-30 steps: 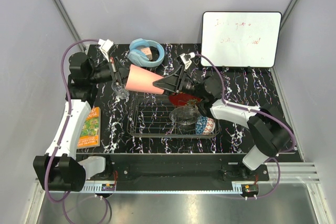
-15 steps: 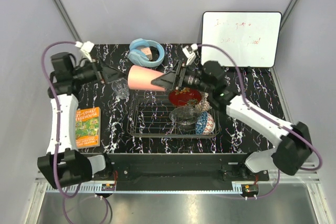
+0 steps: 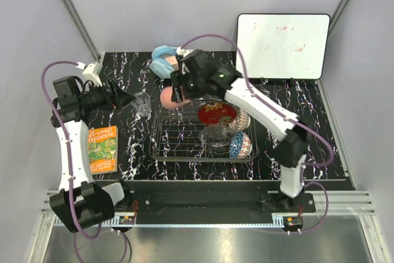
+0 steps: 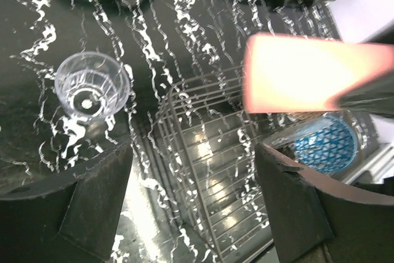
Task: Load the mixed dishes into the dish rack
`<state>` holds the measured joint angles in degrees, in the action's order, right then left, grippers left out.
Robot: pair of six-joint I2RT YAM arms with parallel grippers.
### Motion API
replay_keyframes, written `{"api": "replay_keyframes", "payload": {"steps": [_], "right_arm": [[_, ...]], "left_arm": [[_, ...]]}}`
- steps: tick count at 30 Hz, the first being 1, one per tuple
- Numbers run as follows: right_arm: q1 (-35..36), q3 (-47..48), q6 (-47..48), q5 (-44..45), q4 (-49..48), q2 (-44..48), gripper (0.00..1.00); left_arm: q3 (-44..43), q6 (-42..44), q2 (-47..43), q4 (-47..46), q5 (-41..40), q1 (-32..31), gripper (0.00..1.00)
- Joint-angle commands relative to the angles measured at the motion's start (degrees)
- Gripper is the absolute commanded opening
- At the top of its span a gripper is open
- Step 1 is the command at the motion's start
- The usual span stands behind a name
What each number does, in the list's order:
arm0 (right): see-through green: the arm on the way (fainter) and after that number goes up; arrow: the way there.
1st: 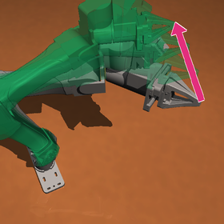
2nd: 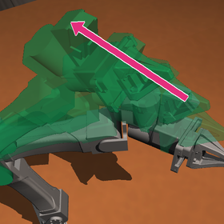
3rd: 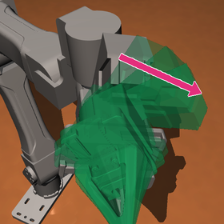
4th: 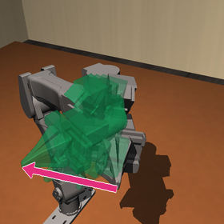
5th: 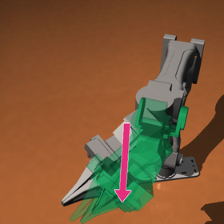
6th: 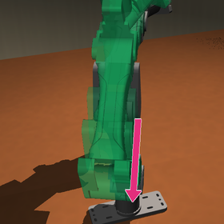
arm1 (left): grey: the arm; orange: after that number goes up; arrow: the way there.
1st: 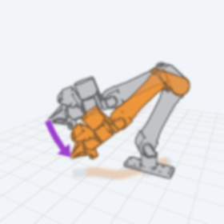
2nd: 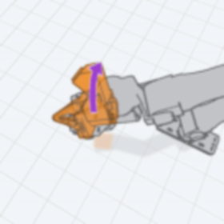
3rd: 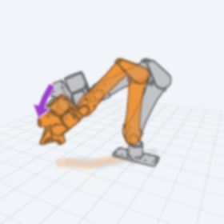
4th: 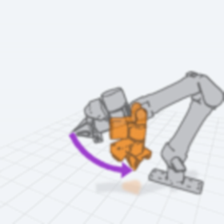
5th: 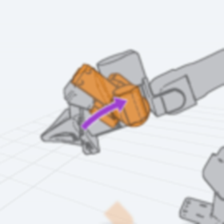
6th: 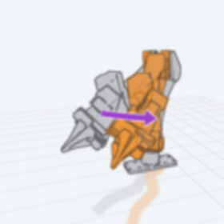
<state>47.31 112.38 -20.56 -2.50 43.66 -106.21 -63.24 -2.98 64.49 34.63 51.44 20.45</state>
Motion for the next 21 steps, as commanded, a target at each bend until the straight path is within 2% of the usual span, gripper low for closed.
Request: {"api": "replay_keyframes", "payload": {"steps": [1,5,8,14,21], "right_arm": [[1.38,14.07,7.81,9.62,17.76,-9.76,0.00],[2.70,31.88,10.18,12.78,26.90,-20.15,0.00],[4.28,39.39,11.33,14.10,31.92,-26.75,0.00],[5.86,36.61,12.12,13.75,31.84,-29.31,0.00],[8.84,32.47,12.82,14.54,32.19,-28.00,0.00]], "left_arm": [[1.19,5.27,-2.79,-0.53,-2.57,0.03,0.83],[1.98,7.28,-2.79,-0.27,-3.71,-0.06,0.82],[2.51,7.73,-2.35,-0.35,-3.98,-0.06,0.81],[3.39,9.05,-2.00,-0.44,-4.51,-0.06,0.80],[4.79,9.49,0.81,-2.28,-5.65,-0.06,0.79]]}}
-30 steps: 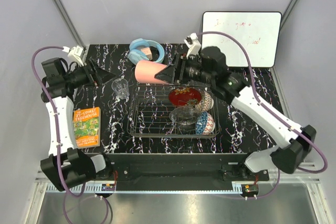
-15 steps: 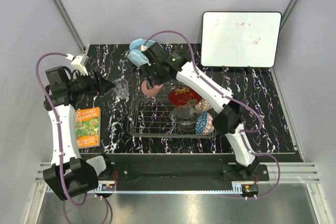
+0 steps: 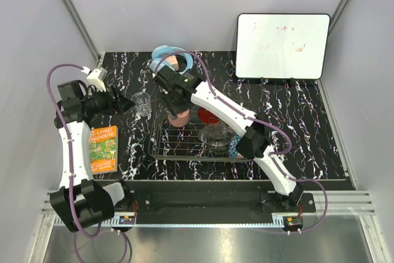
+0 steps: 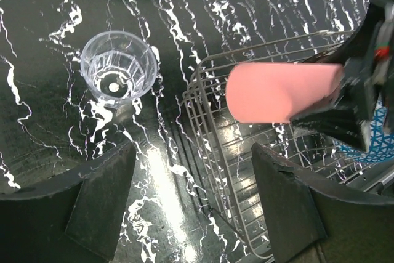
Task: Load the mixed dishes into the dish rack
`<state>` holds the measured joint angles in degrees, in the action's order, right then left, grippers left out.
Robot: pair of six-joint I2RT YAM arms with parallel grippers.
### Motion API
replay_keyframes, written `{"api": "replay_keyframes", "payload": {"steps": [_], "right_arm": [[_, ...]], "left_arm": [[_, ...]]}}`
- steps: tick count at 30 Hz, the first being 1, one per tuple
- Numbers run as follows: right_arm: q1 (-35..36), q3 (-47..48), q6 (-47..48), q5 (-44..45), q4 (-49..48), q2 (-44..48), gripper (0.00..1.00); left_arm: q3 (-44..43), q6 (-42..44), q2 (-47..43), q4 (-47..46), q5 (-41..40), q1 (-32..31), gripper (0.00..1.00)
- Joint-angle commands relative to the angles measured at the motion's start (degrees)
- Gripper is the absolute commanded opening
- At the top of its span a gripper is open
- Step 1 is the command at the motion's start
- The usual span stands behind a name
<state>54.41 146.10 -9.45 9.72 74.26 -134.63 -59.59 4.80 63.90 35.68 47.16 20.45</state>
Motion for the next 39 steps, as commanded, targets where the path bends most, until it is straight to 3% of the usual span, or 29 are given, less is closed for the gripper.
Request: {"api": "replay_keyframes", "payload": {"steps": [1,10,13,23,24,25,27,30,31,34,39], "right_arm": [[2.27,-1.52,1.81,2.50,1.68,0.59,0.00],[3.07,-2.58,2.25,0.48,1.42,-0.98,0.00],[3.15,-2.67,2.77,-0.22,0.45,-2.74,0.00],[3.16,-2.14,3.74,0.04,-2.19,-5.38,0.00],[3.07,-2.05,4.09,0.13,-2.28,-5.56,0.04],[3.07,-1.88,4.27,0.22,-2.45,-5.64,0.20],[3.15,-1.61,4.53,0.57,-2.71,-5.65,0.31],[3.16,-1.52,4.88,0.83,-3.07,-5.38,0.58],[3.07,-1.52,4.97,1.09,-3.07,-5.21,0.74],[3.07,-1.78,4.88,2.14,-3.51,-4.24,0.99],[3.07,-2.05,4.80,2.77,-4.30,-0.91,1.00]], "left_arm": [[1.41,1.71,1.66,-3.60,-1.45,-0.06,0.78],[3.52,1.62,2.98,-6.84,-1.72,-0.23,0.78],[5.19,-0.75,5.26,-12.64,-6.26,-1.54,0.78],[3.17,-2.78,14.32,-17.93,-16.39,-6.03,0.78],[3.17,-2.95,14.67,-18.10,-16.74,-6.29,0.78],[3.34,-2.86,14.85,-18.19,-16.83,-6.30,0.78],[3.87,-2.43,15.03,-18.80,-17.53,-6.65,0.78],[4.66,-1.90,15.38,-19.68,-19.02,-6.65,0.78],[4.92,-1.81,15.38,-19.95,-19.47,-6.82,0.78],[4.92,-1.90,16.52,-20.74,-20.87,-7.00,0.78],[4.22,-2.25,18.01,-22.93,-21.05,-7.26,0.72]]}}
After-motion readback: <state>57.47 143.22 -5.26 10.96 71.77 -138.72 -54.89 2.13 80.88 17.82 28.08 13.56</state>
